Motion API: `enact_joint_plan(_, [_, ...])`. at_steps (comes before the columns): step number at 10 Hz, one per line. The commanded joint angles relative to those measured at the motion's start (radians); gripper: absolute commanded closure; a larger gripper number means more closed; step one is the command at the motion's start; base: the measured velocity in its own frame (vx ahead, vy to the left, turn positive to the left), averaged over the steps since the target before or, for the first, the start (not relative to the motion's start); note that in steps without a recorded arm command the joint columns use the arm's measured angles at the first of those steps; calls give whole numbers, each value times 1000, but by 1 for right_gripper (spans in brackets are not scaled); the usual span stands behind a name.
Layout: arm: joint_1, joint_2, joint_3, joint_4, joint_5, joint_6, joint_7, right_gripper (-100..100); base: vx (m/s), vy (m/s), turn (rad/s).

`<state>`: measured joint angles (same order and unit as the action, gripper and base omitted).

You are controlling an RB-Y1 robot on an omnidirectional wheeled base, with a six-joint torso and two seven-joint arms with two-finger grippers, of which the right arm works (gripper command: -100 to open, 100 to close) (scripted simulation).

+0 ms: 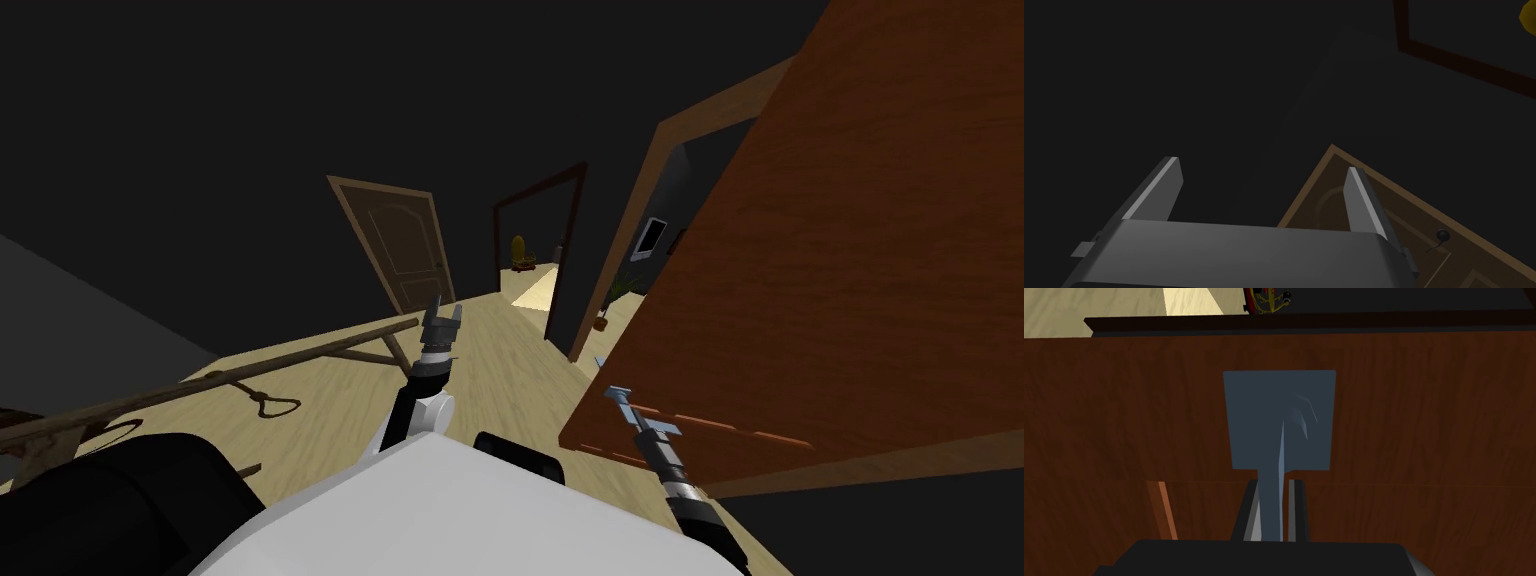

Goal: Pull the door open

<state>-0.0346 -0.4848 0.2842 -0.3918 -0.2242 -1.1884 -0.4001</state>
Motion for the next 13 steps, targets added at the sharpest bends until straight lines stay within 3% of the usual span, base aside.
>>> enact_joint_plan(1, [24, -7, 8, -9, -3, -15, -4, 100, -165, -92, 150])
enact_joint_plan(4, [28, -10, 10, -5, -5, -25, -6, 100, -95, -25, 52])
enact_joint_plan(5, [42, -19, 19, 7, -10, -56, -14, 100, -128, -46, 182])
enact_joint_plan(9, [65, -33, 33, 27, -17, -107, -28, 100, -151, -72, 165])
enact_joint_plan(10, [76, -41, 39, 37, -21, -131, -34, 100, -167, -71, 183])
enact_joint_plan(13, [80, -38, 41, 29, -19, -124, -33, 100, -81, -25, 23])
